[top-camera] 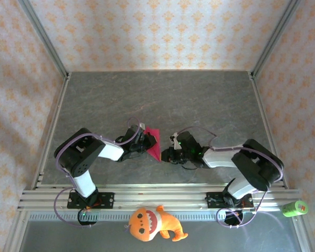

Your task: Fold a paper plane with a square sheet of paper (pick it up from the middle)

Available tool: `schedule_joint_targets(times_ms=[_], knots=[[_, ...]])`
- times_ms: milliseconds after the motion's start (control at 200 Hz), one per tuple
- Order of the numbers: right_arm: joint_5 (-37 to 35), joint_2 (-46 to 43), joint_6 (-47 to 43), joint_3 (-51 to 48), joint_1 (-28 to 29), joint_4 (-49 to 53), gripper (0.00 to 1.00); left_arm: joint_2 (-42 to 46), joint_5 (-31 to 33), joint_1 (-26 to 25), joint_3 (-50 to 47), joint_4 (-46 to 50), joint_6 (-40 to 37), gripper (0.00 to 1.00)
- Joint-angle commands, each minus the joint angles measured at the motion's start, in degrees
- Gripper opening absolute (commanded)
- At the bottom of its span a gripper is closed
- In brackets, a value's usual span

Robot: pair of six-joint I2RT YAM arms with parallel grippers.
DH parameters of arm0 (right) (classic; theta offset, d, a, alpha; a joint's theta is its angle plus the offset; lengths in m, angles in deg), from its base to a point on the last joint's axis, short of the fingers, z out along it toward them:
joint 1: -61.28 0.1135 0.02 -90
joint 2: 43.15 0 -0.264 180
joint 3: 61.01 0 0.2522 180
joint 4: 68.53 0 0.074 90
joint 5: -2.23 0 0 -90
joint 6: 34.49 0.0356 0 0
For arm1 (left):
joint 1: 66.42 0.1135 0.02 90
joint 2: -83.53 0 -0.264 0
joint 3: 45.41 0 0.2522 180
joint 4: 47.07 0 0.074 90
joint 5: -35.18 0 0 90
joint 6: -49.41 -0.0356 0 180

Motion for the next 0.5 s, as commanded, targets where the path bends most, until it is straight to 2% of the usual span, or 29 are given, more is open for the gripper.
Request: schedule_joint_targets(times_ms=[0,45,135,225,495], knots=[[-3.0,-3.2,-0.6,2.1,-1.0,1.6,0.23,-2.3,2.8,-0.7,-2.8,6.1,0.7,0.0],[-1.8,-2.9,-0.7,2.9,-1.0,1.1,0.22,-2.3,2.8,-0.8,-3.0,5.9,0.8,0.0],[1.8,0.2,-0.6,5.4,-1.0,0.1,0.08,-2.2,2.8,-0.8,-2.9,5.8,0.8,0.0],[2.5,2.9,-0.3,7.2,-0.7,-0.8,0.01,-2.0,3.0,-0.8,-2.9,5.9,0.8,0.0],[2.0,8.9,-1.9,12.1,0.8,2.6,0.0,-1.7,2.9,-0.8,-2.6,6.3,0.5,0.0]])
